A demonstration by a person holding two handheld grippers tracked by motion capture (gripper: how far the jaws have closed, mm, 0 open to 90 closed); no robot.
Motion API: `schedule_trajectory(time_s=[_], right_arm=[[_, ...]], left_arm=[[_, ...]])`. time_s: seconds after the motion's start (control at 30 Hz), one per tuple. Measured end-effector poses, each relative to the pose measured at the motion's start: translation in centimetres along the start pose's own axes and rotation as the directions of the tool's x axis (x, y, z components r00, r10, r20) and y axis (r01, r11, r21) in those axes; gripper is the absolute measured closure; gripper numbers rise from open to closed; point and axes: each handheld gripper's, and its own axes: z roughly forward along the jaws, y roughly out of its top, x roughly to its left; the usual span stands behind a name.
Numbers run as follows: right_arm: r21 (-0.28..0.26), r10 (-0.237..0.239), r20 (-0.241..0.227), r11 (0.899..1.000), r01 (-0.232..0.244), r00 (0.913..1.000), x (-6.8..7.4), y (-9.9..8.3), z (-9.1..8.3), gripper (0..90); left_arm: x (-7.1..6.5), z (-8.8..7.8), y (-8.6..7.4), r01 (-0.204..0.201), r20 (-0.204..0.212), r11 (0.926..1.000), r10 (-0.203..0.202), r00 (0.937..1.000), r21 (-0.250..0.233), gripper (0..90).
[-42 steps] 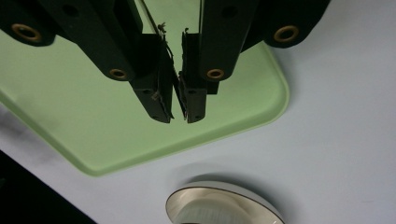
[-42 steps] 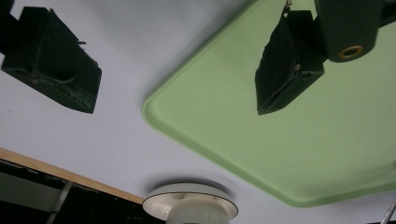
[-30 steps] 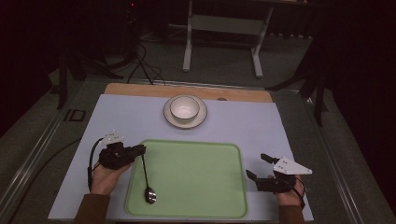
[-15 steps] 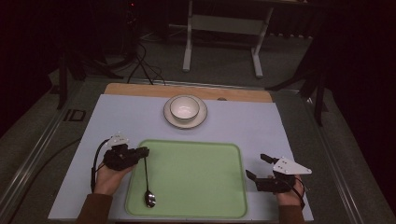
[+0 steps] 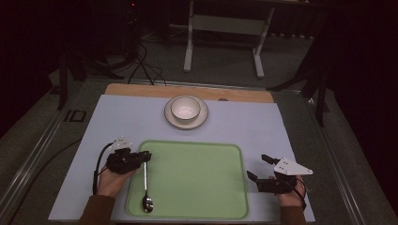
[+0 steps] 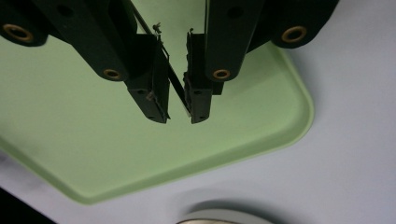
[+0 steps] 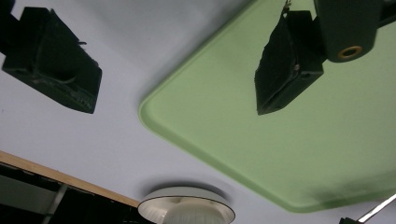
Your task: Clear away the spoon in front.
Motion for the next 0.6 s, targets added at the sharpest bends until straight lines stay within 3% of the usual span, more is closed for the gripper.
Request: schedule_trajectory(time_s=[0.33, 0.6], right_arm=[[0.002, -0.001, 0.002, 1.0, 0.001, 1.0, 0.0, 0.0, 0.0, 14.4], [0.003, -0.002, 0.002, 1.0, 0.002, 1.0, 0.0, 0.0, 0.1, 14.4]], left_arm=[[0.0, 0.5, -0.6, -0.004, 0.007, 0.9997, 0.004, 1.0, 0.025, 77.5], [0.7, 1.2, -0.6, 0.008, -0.022, 0.9999, -0.007, 0.9997, 0.015, 76.4]])
